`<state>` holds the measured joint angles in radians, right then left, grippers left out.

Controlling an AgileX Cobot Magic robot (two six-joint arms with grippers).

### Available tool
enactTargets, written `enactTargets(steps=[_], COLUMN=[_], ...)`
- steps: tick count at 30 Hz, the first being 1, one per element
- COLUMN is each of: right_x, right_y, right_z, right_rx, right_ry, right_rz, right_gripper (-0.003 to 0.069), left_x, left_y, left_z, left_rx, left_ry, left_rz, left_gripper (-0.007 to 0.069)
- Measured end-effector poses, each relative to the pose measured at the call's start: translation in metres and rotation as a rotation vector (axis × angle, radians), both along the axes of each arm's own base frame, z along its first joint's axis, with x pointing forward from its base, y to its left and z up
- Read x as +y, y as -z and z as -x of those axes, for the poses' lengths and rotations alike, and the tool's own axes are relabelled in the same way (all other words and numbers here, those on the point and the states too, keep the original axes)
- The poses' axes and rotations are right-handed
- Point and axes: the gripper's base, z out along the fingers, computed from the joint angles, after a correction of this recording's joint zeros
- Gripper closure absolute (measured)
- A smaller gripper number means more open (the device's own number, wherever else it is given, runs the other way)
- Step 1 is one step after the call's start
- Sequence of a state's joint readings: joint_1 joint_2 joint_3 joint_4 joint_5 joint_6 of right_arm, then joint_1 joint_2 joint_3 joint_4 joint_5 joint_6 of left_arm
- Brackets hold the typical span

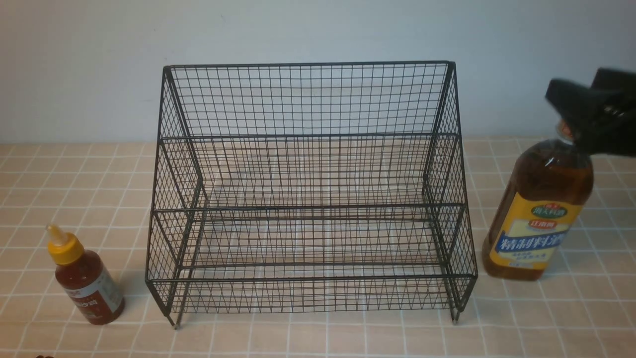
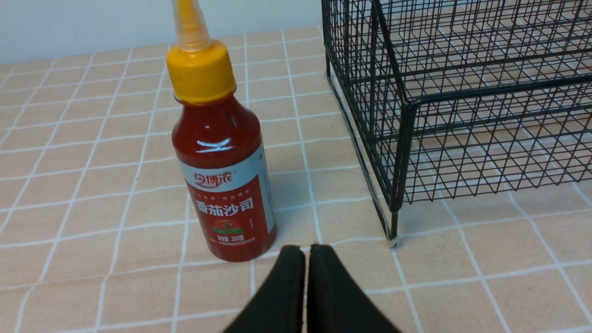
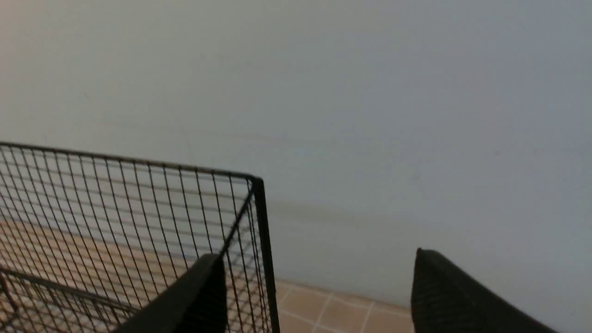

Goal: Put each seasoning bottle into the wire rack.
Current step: Use the right arm to grab the condiment bottle closest to it, then use the right arm to put the condiment bottle back on the shelf

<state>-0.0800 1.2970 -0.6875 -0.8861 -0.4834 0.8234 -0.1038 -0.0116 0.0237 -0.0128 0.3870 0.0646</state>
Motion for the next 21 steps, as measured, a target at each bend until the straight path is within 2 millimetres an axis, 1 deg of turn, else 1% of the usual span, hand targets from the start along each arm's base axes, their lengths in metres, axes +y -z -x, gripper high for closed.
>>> enactTargets(steps=[4,6,7,8,9,10,13,15,16,17,18,20,21], right_x=[-0.003,-0.003,-0.003,-0.003,-0.003,-0.003,-0.005,-0.006,-0.006,-0.007,-0.007,-0.005,-0.004], right_y=[0.021,0.027,0.028,0.029,0.028,0.025,0.019,0.011,0.004,-0.006,-0.028,-0.055,-0.059], right_z=[-0.011,-0.014,-0.016,-0.016,-0.016,-0.016,-0.013,-0.009,-0.006,-0.004,0.001,0.007,0.008], right_rx=[0.078,0.099,0.103,0.104,0.100,0.089,0.085,0.077,0.067,0.046,-0.009,-0.080,-0.089], right_ry=[0.018,0.018,0.018,0.018,0.016,0.015,0.031,0.039,0.048,0.054,0.061,0.050,0.045], right_rz=[0.039,0.041,0.040,0.040,0.038,0.048,0.066,0.102,0.120,0.136,0.138,0.128,0.134], right_gripper=[0.0162,0.0190,0.0223,0.0231,0.0305,0.0349,0.0346,0.0346,0.0346,0.0346,0.0347,0.0347,0.0347], left_x=[0.000,0.000,0.000,0.000,0.000,0.000,0.000,0.000,0.000,0.000,0.000,0.000,0.000], left_y=[0.000,0.000,0.000,0.000,0.000,0.000,0.000,0.000,0.000,0.000,0.000,0.000,0.000], left_z=[0.000,0.000,0.000,0.000,0.000,0.000,0.000,0.000,0.000,0.000,0.000,0.000,0.000], left_rx=[0.000,0.000,0.000,0.000,0.000,0.000,0.000,0.000,0.000,0.000,0.000,0.000,0.000], left_ry=[0.000,0.000,0.000,0.000,0.000,0.000,0.000,0.000,0.000,0.000,0.000,0.000,0.000], left_rz=[0.000,0.000,0.000,0.000,0.000,0.000,0.000,0.000,0.000,0.000,0.000,0.000,0.000], left_gripper=[0.0631,0.0631,0.0631,0.0631,0.0631,0.0631,0.0631,0.0631,0.0631,0.0631,0.0631,0.0631,0.0631])
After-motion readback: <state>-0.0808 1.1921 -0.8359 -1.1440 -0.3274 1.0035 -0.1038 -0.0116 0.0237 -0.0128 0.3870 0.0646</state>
